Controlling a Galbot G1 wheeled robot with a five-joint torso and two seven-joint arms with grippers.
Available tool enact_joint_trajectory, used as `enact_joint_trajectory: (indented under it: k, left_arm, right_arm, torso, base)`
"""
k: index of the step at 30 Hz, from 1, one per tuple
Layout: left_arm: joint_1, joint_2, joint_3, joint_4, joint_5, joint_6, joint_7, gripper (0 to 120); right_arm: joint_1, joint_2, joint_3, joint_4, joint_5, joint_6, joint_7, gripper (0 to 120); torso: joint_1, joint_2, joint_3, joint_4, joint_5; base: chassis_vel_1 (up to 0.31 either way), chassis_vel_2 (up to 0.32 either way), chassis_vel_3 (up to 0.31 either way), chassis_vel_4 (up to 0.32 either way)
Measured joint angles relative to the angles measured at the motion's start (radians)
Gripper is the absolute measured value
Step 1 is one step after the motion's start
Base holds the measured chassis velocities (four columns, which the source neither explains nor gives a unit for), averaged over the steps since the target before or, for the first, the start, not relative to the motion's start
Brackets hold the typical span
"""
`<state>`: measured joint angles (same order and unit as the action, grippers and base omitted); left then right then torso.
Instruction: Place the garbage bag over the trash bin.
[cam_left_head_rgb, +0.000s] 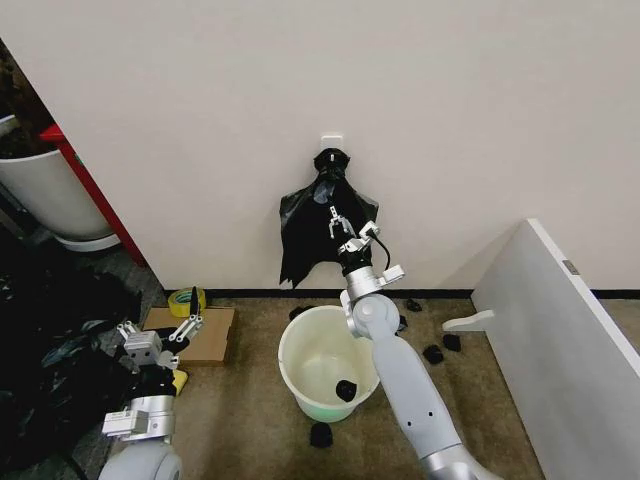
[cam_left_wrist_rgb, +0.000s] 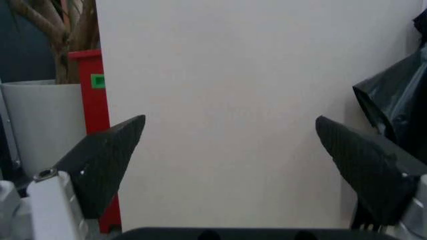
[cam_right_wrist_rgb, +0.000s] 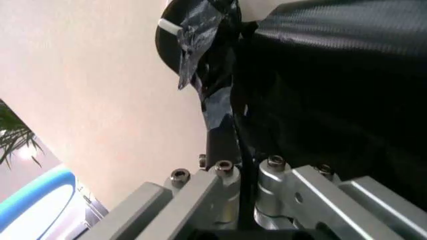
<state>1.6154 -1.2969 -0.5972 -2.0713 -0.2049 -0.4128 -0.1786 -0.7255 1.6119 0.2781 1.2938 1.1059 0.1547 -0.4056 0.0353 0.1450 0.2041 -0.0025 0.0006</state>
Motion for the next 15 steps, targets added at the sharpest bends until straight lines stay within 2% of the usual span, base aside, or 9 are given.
enact_joint_trajectory:
  k: [15]
  left_arm:
    - [-0.006,0.0,0.005,0.023,0.007,-0.003,-0.006,100]
  right_arm:
    - [-0.032,-0.003,-0.026,0.035,-0.038,0.011,-0.063,0]
  torso:
    - [0.0,0.0,0.0,-0.0001,0.0]
  base:
    - [0.0,0.0,0.0,0.0]
